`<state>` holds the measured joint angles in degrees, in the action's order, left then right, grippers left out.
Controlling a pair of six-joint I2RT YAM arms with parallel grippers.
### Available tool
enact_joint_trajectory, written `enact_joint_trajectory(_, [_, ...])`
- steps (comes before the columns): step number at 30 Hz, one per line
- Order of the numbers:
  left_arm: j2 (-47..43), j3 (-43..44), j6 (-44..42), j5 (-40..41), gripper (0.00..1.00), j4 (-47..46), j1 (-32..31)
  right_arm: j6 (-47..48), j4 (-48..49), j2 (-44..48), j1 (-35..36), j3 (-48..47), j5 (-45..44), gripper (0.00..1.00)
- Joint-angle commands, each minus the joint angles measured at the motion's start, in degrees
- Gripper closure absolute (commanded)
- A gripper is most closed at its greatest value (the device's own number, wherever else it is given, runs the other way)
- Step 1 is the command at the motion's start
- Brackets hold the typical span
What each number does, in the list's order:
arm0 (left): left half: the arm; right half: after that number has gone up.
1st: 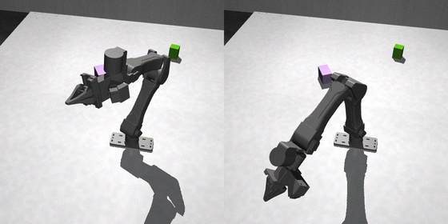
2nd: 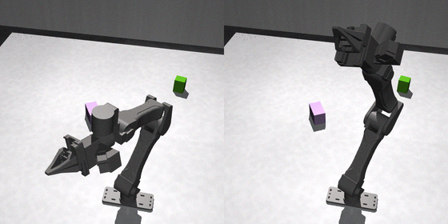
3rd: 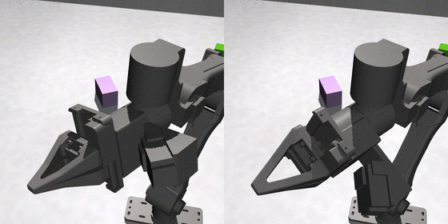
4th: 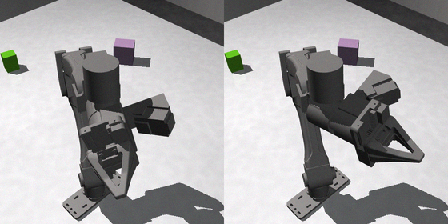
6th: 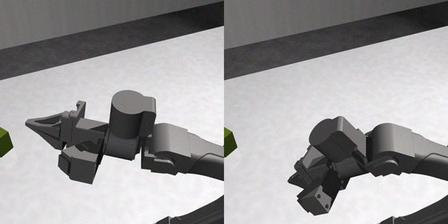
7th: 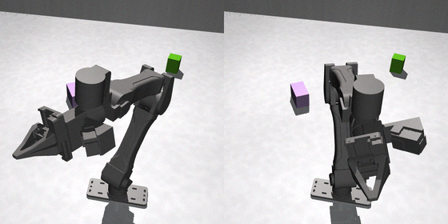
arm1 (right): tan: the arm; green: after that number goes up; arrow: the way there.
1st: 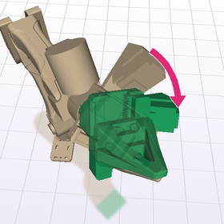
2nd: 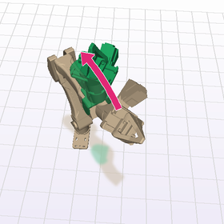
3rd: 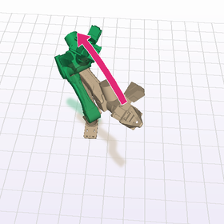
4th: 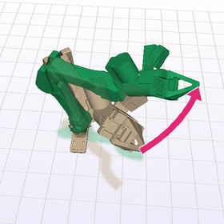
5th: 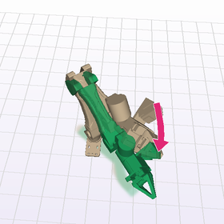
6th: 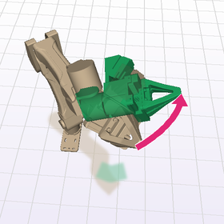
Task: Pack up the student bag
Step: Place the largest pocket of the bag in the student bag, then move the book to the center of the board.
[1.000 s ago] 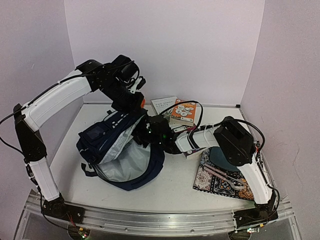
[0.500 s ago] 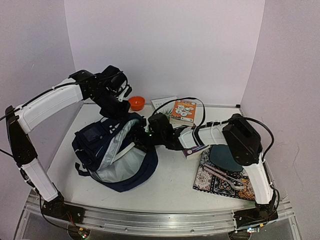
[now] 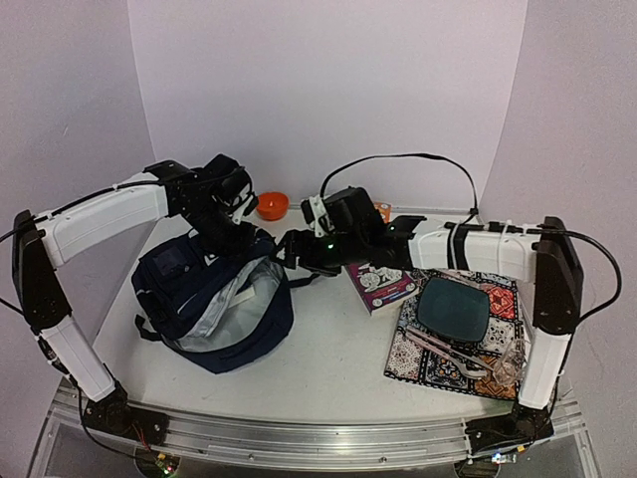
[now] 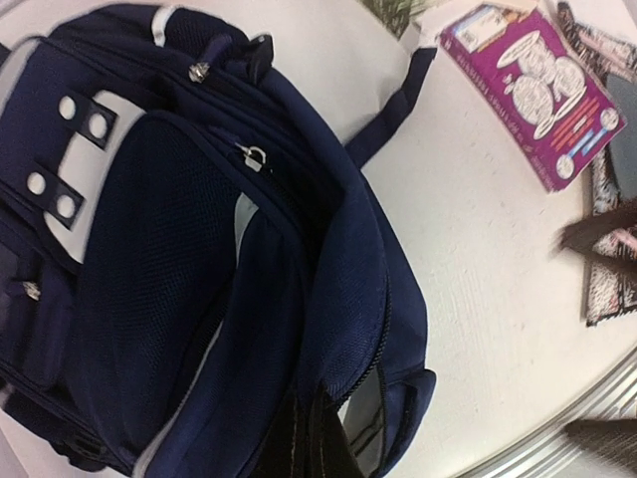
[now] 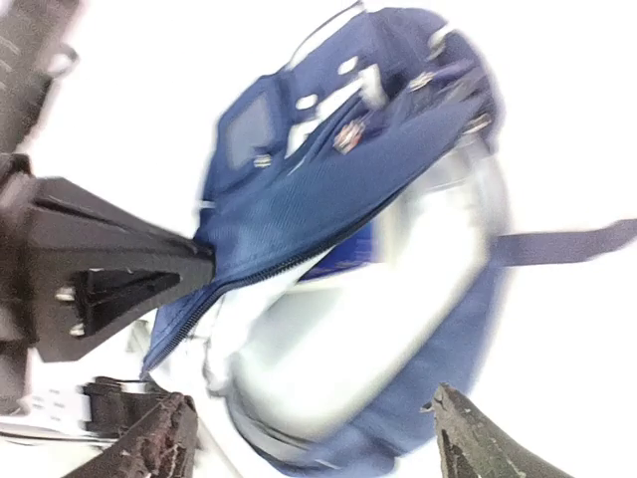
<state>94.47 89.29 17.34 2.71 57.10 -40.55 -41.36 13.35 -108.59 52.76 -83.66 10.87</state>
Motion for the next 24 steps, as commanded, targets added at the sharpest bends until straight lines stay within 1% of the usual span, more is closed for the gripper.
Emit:
enact_joint_trajectory(1, [-3.1, -4.2, -0.2, 1.2, 0.96, -0.6, 0.9, 12.3, -15.3, 4.8, -4.8, 0.1, -9.8, 0.14])
enact_joint_trajectory(4, [-3.8, -6.6, 1.0, -0.2, 0.91, -2.6, 0.9, 15.9, -20.4, 5.6, -8.3, -0.1, -13.3, 0.12])
enact_joint_trajectory(8, [-5.6, -8.6, 3.3, -1.4, 0.74, -5.5, 0.9, 19.6, -23.0, 5.6, -13.1, 0.2, -16.5, 0.10])
enact_joint_trajectory(10, [-6.8, -9.3, 4.4, -1.6, 0.63, -6.9, 0.9, 20.5, -23.2, 5.6, -15.6, 0.8, -17.7, 0.10])
enact_joint_trajectory(15, [-10.2, -10.3, 7.2, -0.3, 0.41, -11.6, 1.0, 23.4, -23.3, 2.9, -20.6, -0.4, -17.8, 0.10])
enact_joint_trajectory(21, [-15.2, -12.8, 11.0, 2.7, 0.04, -17.3, 2.2, 26.3, -23.3, -3.5, -24.6, -4.2, -15.7, 0.10])
enact_joint_trajectory(22, [-15.9, -13.3, 12.2, 4.0, 0.01, -18.1, 2.2, 26.7, -23.2, -4.6, -24.9, -4.9, -15.0, 0.11])
enact_joint_trajectory(24, [-16.7, -14.6, 13.2, 4.7, 0.00, -19.4, 2.3, 27.4, -23.2, -6.8, -25.1, -6.2, -13.8, 0.12])
